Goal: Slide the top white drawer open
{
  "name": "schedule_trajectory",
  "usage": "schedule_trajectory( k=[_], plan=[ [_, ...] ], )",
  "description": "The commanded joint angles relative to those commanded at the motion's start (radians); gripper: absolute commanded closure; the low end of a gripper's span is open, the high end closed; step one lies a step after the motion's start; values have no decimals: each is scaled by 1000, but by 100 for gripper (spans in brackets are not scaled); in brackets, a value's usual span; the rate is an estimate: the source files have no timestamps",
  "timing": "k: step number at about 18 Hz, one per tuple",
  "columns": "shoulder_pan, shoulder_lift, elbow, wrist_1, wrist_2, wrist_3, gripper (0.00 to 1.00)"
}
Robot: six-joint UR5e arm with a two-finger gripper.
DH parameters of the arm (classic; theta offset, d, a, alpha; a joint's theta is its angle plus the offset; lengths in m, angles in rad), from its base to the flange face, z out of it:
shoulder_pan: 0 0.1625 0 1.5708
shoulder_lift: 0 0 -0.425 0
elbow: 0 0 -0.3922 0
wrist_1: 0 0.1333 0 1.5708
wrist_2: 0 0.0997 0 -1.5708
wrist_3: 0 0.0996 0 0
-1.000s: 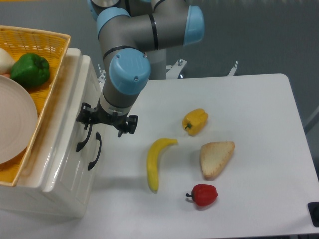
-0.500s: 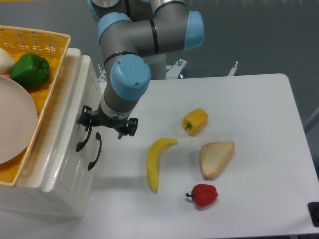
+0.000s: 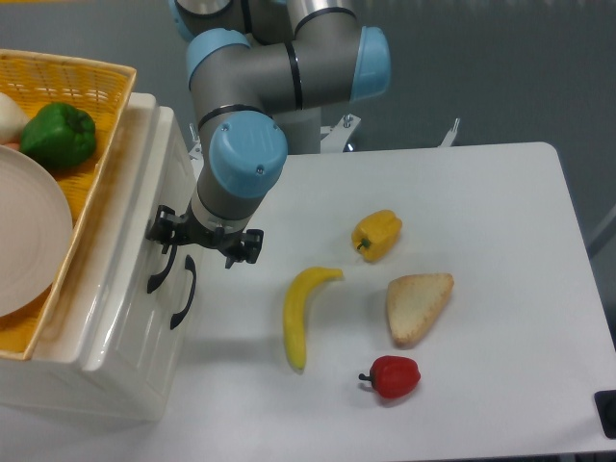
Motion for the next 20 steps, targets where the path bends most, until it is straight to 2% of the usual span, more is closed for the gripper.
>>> schedule_trajectory(
  k=[3, 11, 20],
  plan=[
    [-8, -5, 0, 21, 5, -2, 0],
    [-17, -8, -3, 29, 11, -2, 0],
    [-29, -5, -3, 46, 67, 8, 0]
  ],
)
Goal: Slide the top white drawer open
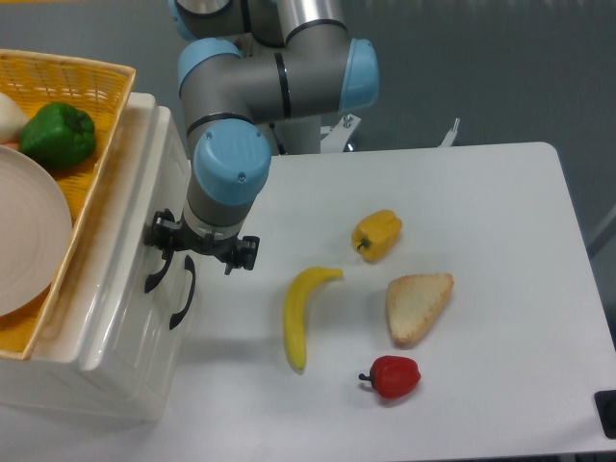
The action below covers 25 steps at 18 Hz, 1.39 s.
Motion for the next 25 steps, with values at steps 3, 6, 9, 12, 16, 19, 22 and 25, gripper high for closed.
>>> schedule_trajectory(
  k=[3, 6, 9, 12, 16, 19, 22, 25],
  plan=[
    [0, 2, 0, -2, 21, 20, 0],
    [0, 6, 0, -2, 22, 23, 0],
    [2, 8, 2, -2, 22, 29, 0],
    [5, 8, 2, -2, 22, 44, 0],
    [8, 8, 2, 0, 22, 46, 0],
    [14, 8, 3, -2, 23, 58, 0],
    [21, 6, 3, -2, 23, 69, 0],
    [28, 3, 5, 0, 23, 72, 0]
  ],
)
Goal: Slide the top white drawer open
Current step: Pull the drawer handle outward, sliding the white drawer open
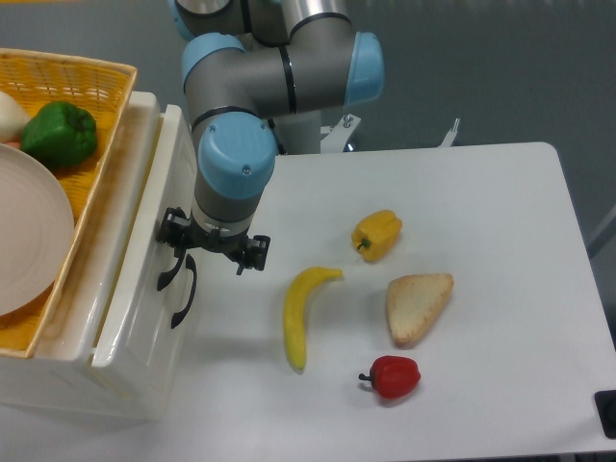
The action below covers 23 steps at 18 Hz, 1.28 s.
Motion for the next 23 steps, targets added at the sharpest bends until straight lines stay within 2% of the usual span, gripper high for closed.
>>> schedule_trajectory(
  k=[23],
  plan=[
    [61, -20, 29, -6, 35, 40, 0]
  ],
)
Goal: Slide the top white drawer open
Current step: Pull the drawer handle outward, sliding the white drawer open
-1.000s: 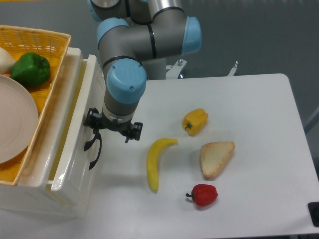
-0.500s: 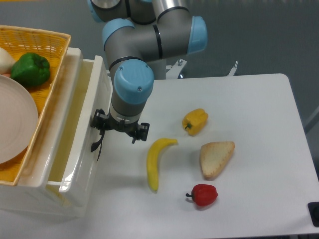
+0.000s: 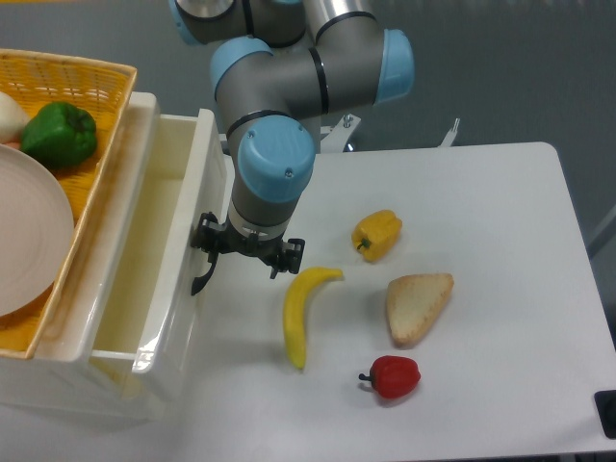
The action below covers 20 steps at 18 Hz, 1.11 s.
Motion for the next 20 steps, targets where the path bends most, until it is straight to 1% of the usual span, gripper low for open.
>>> schedule_trajectory(
  k=[4, 20],
  plan=[
    [17, -9, 8, 2, 0, 14, 0],
    [84, -11, 8, 0, 0, 80, 0]
  ],
)
